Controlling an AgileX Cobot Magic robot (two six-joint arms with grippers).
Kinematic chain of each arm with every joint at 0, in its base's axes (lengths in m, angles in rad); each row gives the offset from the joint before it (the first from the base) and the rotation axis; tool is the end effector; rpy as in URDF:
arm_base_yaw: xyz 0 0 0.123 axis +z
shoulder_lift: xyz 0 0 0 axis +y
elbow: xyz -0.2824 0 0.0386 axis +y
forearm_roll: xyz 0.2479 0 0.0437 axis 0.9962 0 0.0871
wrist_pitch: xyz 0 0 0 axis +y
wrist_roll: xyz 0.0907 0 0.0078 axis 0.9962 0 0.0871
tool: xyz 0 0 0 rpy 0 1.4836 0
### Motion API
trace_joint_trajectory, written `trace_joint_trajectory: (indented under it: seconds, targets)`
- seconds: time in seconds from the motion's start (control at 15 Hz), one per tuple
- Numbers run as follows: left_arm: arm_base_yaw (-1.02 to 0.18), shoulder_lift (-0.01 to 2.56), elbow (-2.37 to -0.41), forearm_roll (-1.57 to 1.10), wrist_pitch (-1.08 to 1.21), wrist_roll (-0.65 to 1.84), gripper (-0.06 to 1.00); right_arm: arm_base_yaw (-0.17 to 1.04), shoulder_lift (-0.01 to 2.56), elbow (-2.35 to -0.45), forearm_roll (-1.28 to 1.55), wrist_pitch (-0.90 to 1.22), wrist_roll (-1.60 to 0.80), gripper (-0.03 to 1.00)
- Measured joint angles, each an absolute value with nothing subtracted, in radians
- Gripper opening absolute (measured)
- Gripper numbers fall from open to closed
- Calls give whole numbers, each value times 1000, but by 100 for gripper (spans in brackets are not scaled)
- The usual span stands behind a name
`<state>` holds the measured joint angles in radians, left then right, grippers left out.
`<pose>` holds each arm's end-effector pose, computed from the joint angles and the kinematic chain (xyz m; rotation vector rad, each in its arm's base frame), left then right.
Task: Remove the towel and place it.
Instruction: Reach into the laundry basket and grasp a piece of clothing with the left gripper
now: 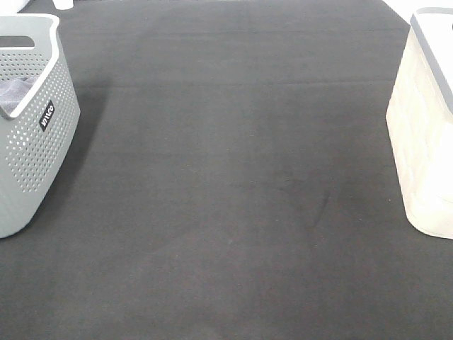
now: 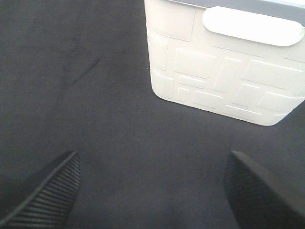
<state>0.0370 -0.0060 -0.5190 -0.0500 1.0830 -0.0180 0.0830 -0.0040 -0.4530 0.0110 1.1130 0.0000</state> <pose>-0.0088 -0.0044 0.2806 -0.0524 2.0402 -0.0479 -0.0028 0.0007 0.2599 -0.0894 2.1383 0.0620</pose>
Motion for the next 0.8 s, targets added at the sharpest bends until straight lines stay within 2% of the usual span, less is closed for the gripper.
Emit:
trace_joint_trajectory:
  seconds: [0.8]
  targets:
    - [37,-6,-519,-50,1083,-18,99,83,-4,-453,12,1113,0,76]
